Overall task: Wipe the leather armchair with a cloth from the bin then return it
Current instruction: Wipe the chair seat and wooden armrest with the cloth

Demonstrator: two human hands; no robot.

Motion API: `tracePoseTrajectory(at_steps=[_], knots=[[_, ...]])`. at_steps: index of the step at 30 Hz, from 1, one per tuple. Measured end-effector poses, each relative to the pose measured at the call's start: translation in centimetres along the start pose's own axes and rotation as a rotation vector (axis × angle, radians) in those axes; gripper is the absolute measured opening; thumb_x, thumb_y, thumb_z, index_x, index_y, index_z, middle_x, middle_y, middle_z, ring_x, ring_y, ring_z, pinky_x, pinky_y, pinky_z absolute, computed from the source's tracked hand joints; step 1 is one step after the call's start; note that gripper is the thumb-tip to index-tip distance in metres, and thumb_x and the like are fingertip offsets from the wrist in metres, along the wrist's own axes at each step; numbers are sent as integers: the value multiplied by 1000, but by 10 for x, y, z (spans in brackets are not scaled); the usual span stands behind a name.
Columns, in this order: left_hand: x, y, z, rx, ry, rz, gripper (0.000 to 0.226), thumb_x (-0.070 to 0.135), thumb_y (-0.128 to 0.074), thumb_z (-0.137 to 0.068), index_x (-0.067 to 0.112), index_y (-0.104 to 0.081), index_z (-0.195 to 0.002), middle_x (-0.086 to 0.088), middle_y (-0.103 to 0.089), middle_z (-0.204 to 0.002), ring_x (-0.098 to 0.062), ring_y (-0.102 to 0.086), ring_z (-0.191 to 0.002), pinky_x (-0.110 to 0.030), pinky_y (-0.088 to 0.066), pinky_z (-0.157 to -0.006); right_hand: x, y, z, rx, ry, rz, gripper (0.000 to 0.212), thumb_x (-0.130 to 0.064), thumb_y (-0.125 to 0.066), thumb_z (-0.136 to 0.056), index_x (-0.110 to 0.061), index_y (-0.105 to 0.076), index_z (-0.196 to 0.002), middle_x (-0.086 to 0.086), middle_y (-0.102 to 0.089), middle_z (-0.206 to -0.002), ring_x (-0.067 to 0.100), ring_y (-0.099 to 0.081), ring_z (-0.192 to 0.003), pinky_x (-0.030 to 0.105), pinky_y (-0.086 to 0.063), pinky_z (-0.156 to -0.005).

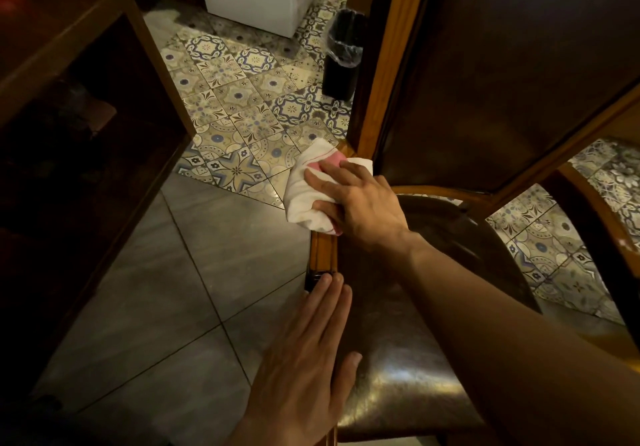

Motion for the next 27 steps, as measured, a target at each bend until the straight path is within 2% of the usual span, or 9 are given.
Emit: tracePoseTrajectory(at_steps=[5,10,18,27], knots=[[-3,2,-2,11,9,-17,73,50,-33,-102,18,-4,-161,3,6,-170,-15,3,-155,-42,-15,-124,-3,2,0,-8,3,4,56,-57,-31,-103,-43,-21,-157,-5,-25,-166,27,-21,-150,51,-33,-109],[-2,2,-2,8,-1,-18,70,50,-26,-104,19,-1,-161,2,7,-170,-15,4,-155,-36,-10,-119,-9,2,22,-81,59,-2,70,-71,-25,-96,-43,-8,-159,-5,-12,-169,26,-11,-154,53,-28,-115],[-1,4,-2,7,17,-38,68,55,-16,-104,24,8,-160,5,17,-168,-12,14,-154,-32,2,-121,-26,-2,40,-94,140,-38,57,-52,-40,-103,-44,-22,-157,-8,-23,-166,26,-14,-153,50,-27,-115],[9,10,4,36,41,-142,64,49,-26,-105,14,-19,-158,-6,-9,-168,-15,-1,-155,-33,-5,-123,-37,3,61,-134,135,-115,54,-44,-48,-103,-45,-30,-154,-10,-29,-164,24,-18,-151,43,-34,-110]])
Point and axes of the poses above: each hand's wrist, its own z-axis away from the middle knuckle, its own y-axis out of the back of the hand, x = y × z, the point moved 6 cm from there along -z, towards the middle knuckle
